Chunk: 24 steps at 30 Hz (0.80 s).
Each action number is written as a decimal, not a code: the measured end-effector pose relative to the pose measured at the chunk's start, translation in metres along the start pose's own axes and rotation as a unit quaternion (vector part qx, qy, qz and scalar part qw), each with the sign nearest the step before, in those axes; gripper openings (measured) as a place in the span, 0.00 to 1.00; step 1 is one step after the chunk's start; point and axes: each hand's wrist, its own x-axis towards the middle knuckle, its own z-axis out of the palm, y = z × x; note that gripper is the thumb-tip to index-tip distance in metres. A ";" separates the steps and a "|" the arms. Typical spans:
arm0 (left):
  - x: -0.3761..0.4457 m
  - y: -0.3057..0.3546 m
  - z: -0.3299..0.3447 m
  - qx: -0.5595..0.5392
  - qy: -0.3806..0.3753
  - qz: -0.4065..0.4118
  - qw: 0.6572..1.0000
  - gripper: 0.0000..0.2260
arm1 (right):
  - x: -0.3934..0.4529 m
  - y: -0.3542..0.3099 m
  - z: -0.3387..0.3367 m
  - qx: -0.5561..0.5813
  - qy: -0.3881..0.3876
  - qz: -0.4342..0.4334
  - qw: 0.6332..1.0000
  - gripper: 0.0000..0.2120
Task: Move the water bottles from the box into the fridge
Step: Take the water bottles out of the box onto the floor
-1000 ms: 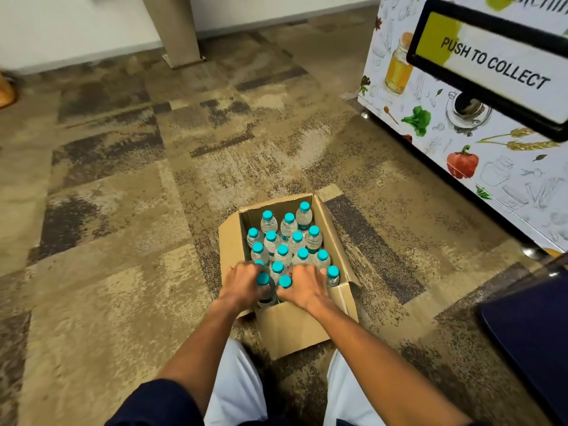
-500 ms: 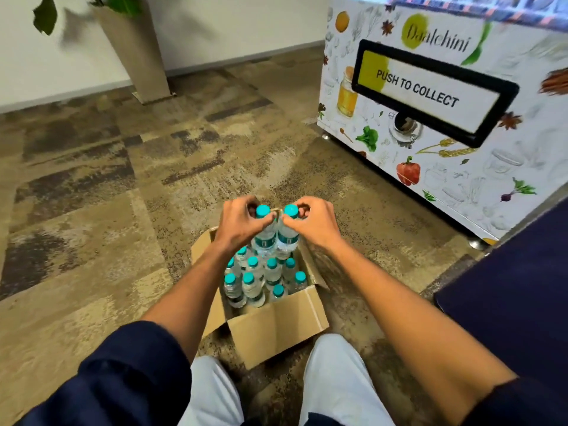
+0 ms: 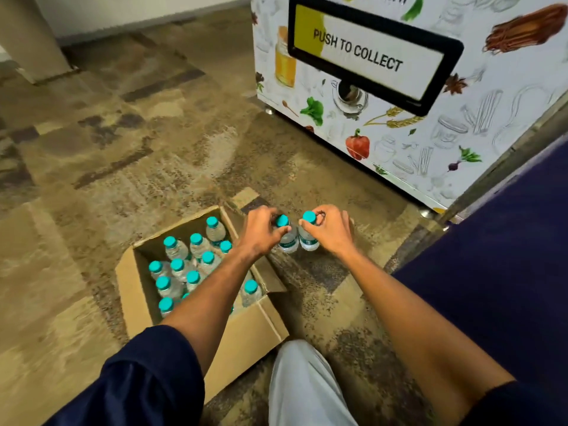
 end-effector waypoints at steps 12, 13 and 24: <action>0.017 -0.052 0.082 0.104 -0.110 -0.059 0.987 0.17 | -0.006 0.088 0.080 -0.067 -0.071 0.082 0.992 0.17; 0.015 -0.055 0.085 0.111 -0.112 -0.063 0.985 0.17 | -0.008 0.090 0.082 -0.069 -0.071 0.084 0.992 0.18; 0.015 -0.060 0.071 0.020 -0.136 -0.109 0.984 0.23 | -0.012 0.069 0.066 -0.129 -0.042 0.065 0.989 0.24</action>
